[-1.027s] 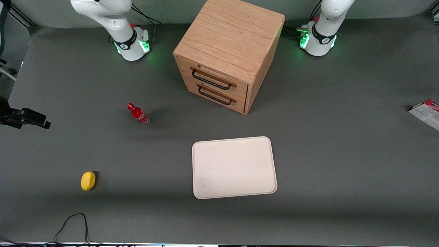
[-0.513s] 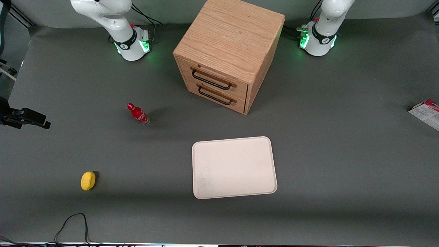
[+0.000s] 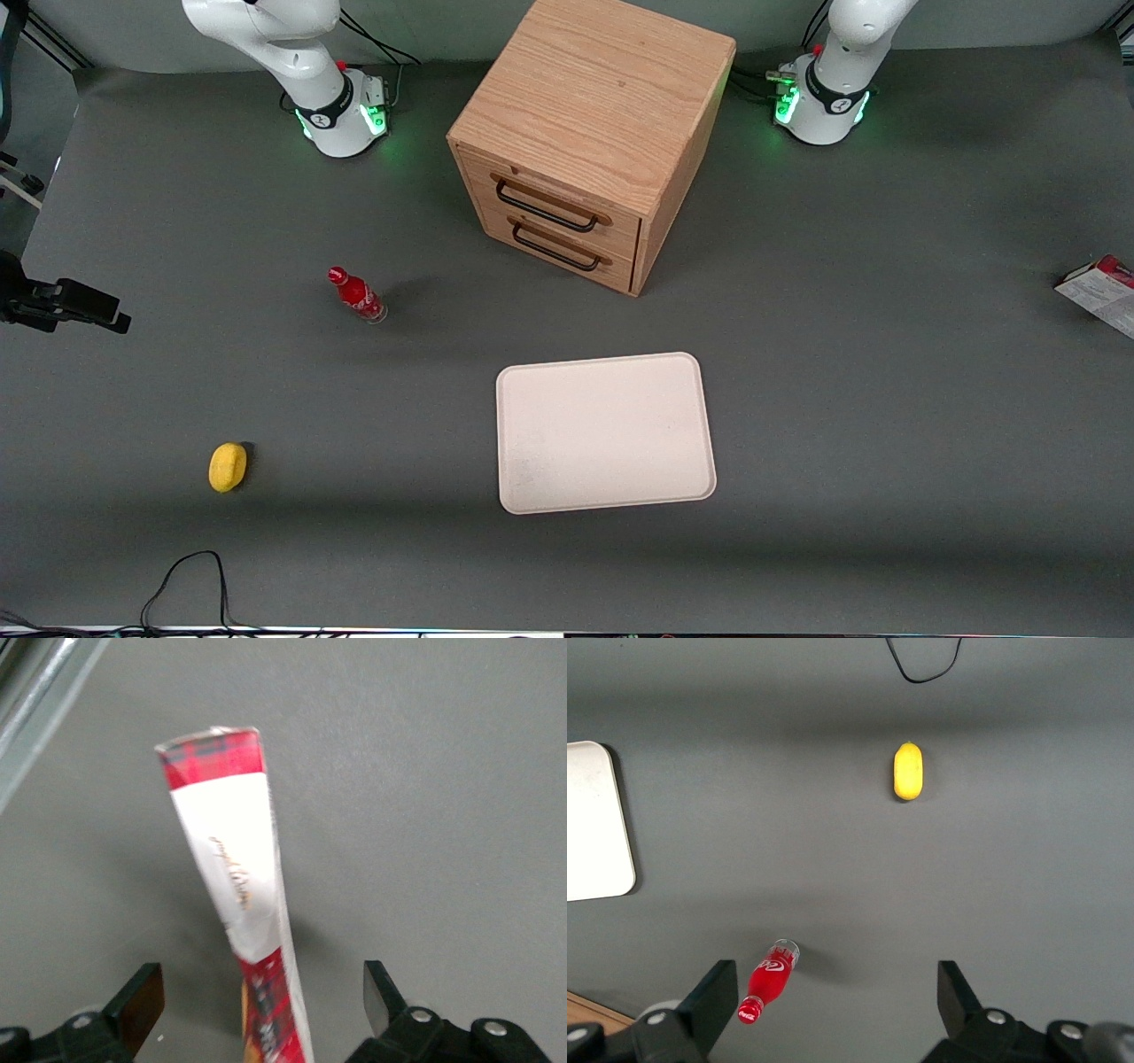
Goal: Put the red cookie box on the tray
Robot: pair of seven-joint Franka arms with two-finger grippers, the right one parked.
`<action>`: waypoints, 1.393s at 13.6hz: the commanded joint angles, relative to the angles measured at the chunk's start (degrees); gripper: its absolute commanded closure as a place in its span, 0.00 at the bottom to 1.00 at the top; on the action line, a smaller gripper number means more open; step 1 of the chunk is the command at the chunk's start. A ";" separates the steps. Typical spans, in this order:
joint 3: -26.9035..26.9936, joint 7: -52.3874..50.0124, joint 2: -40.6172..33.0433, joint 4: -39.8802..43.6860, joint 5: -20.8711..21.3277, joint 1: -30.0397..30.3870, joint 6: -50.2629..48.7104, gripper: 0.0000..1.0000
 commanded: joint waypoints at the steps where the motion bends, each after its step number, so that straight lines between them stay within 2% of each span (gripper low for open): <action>1: 0.47 -0.54 0.11 -1.34 -0.49 -0.70 2.47 0.00; 4: 0.56 0.16 0.03 -0.37 -0.32 -0.88 1.86 0.00; 5: 0.56 0.42 0.03 0.16 -0.14 -0.88 1.42 0.03; 6: 0.56 0.16 0.03 0.25 -0.05 -0.97 1.41 0.28; 7: 0.56 -0.27 0.03 0.25 -0.05 -0.97 1.32 0.66; 8: 0.56 -0.80 0.03 0.07 -0.05 -0.97 1.24 1.00; 15: 0.56 -0.37 -0.15 0.77 0.30 -1.15 1.06 1.00; 19: 0.56 -0.10 -1.02 6.82 0.47 -1.15 -7.43 1.00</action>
